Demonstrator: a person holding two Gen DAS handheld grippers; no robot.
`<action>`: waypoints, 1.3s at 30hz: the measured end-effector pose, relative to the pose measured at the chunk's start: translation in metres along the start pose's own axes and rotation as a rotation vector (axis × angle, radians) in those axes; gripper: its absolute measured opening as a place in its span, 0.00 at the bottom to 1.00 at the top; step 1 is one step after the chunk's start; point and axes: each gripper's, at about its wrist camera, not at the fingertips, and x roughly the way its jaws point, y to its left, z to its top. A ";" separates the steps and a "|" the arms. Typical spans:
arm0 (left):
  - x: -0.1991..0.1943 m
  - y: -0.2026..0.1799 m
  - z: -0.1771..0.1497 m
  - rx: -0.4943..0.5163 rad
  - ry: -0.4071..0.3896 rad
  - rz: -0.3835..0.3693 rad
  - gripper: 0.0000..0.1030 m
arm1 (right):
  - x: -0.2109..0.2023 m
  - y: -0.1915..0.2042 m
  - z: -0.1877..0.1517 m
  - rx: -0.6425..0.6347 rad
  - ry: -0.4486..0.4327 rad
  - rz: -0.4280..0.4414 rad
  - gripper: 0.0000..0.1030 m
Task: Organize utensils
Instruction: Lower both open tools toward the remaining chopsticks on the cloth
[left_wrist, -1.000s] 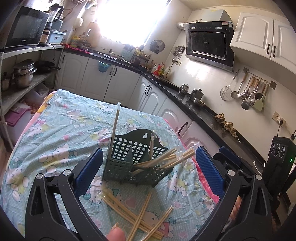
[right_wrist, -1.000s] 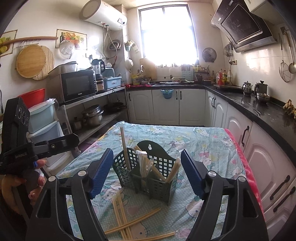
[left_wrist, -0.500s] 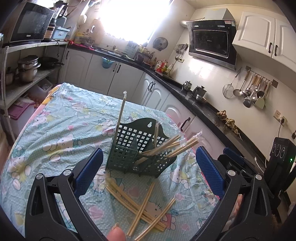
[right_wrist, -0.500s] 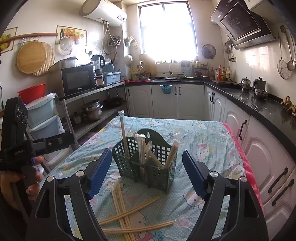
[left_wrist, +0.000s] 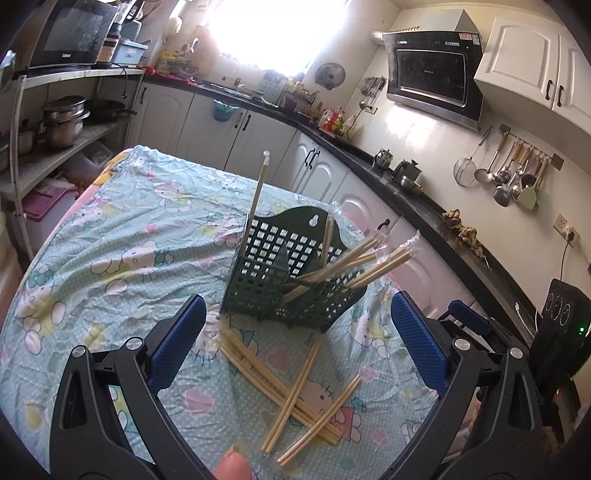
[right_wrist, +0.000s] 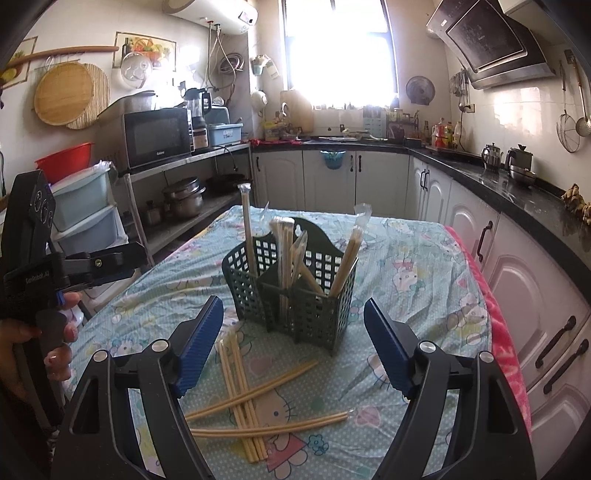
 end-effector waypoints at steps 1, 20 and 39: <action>0.001 0.000 -0.001 -0.001 0.004 0.003 0.90 | 0.001 0.000 -0.001 -0.002 0.004 -0.001 0.74; 0.035 0.014 -0.038 -0.012 0.122 0.046 0.90 | 0.028 -0.012 -0.042 -0.006 0.128 -0.041 0.74; 0.081 0.035 -0.073 -0.090 0.290 0.020 0.80 | 0.064 -0.042 -0.076 0.023 0.267 -0.090 0.74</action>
